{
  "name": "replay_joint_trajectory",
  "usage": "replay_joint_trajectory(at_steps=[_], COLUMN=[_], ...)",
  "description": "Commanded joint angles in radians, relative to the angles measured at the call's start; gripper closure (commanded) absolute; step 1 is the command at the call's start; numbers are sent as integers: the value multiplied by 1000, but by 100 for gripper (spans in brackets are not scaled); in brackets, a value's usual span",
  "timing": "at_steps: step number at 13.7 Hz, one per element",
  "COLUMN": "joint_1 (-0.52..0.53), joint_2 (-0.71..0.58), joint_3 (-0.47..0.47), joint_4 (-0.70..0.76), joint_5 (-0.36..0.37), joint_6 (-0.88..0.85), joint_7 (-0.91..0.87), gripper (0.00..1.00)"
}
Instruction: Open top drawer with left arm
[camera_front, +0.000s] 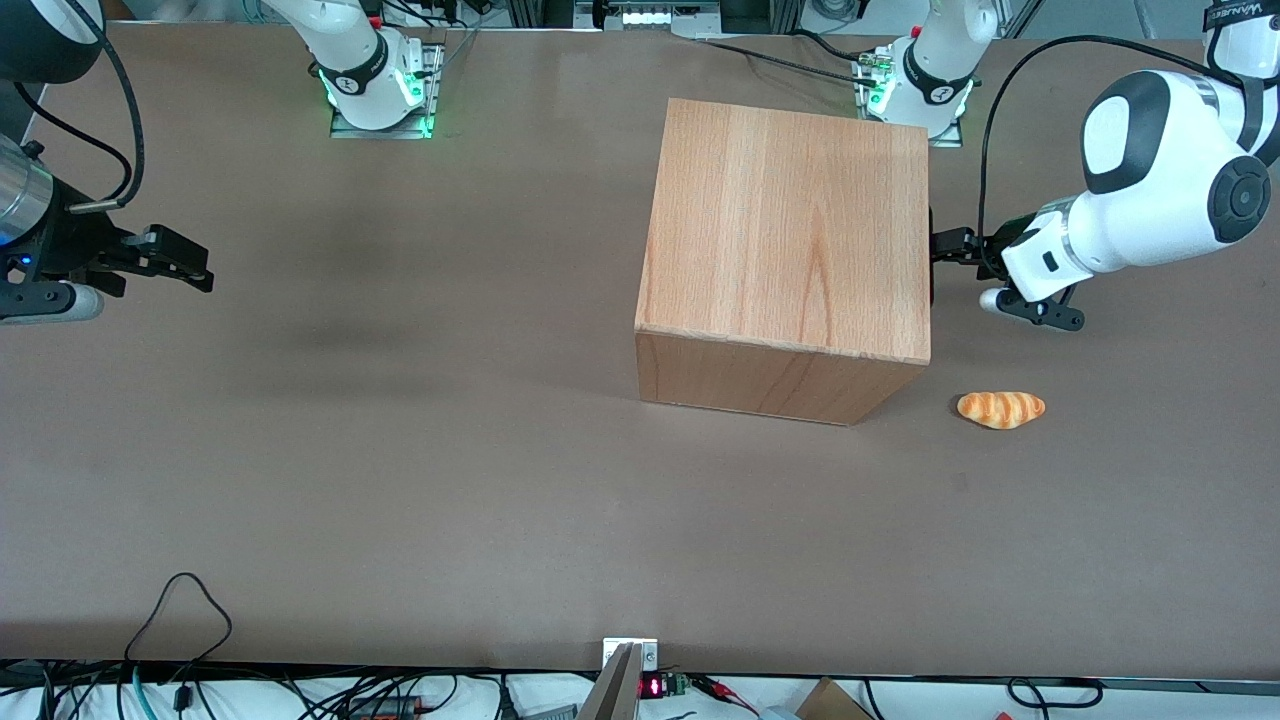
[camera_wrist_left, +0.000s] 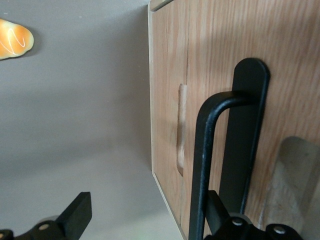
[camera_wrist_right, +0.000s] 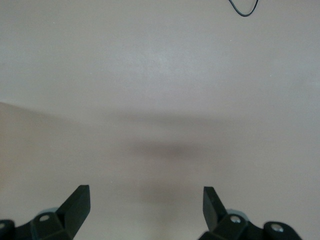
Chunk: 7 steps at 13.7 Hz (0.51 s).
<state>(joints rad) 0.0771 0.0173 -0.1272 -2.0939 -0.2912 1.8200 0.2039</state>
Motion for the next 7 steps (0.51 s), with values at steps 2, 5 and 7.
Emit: replay_joint_trajectory(at_steps=[2, 5, 7], joint_1=[6, 6, 9], joint_2=[16, 21, 21], joint_3=[-6, -6, -6], joint_4=[-6, -6, -3], joint_5=[-16, -11, 12], joint_6=[22, 22, 22], joint_7=[28, 28, 26], gripper=[0, 0, 0])
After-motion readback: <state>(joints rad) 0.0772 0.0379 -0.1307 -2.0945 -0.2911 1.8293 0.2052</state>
